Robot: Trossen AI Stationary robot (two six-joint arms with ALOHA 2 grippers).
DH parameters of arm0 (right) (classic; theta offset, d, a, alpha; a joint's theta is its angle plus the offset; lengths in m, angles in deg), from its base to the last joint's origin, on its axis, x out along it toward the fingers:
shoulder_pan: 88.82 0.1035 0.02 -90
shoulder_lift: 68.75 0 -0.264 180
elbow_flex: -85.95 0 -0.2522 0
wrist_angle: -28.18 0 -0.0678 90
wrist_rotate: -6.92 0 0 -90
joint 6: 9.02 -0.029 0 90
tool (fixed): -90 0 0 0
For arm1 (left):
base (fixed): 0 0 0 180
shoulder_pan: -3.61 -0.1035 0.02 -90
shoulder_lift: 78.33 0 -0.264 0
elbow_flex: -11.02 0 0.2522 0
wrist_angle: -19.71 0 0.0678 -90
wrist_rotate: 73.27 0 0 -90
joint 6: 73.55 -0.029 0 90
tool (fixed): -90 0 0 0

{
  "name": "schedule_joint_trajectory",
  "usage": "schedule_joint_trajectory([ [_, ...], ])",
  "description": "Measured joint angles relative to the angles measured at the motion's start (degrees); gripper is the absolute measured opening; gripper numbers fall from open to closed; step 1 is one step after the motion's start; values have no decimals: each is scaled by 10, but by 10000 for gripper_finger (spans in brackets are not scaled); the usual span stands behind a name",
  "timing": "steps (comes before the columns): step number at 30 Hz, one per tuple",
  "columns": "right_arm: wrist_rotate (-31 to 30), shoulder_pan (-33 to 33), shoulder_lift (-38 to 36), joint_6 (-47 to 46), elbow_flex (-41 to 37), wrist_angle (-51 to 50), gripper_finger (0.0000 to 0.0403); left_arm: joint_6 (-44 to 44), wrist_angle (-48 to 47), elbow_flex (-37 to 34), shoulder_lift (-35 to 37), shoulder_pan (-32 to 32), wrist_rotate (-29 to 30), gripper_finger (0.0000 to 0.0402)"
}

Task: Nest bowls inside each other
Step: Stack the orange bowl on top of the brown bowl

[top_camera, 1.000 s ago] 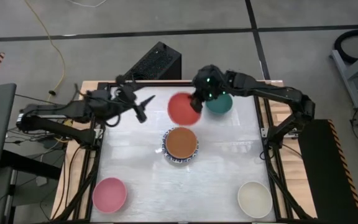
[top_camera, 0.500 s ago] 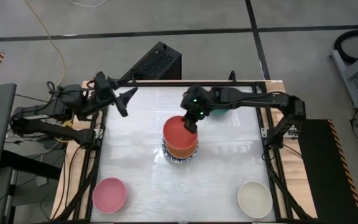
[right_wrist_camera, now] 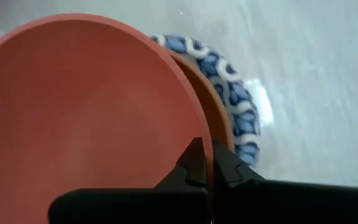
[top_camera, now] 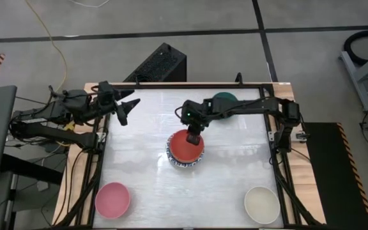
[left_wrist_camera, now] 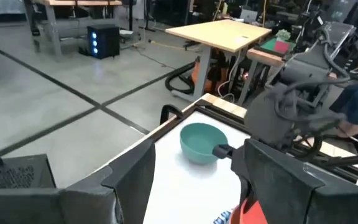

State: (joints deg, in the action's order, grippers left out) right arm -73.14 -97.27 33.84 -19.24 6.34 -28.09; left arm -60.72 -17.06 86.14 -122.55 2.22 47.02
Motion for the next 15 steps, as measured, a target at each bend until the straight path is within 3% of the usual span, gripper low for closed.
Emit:
schedule_joint_trajectory([
  [5, -57, 9, -2, 16, 0, -13, 9, 3, -3, 0, 0, 0, 0, 233],
  [15, -53, 14, -2, 22, 0, -9, 92, 3, -3, 0, 0, 0, 0, 233],
])
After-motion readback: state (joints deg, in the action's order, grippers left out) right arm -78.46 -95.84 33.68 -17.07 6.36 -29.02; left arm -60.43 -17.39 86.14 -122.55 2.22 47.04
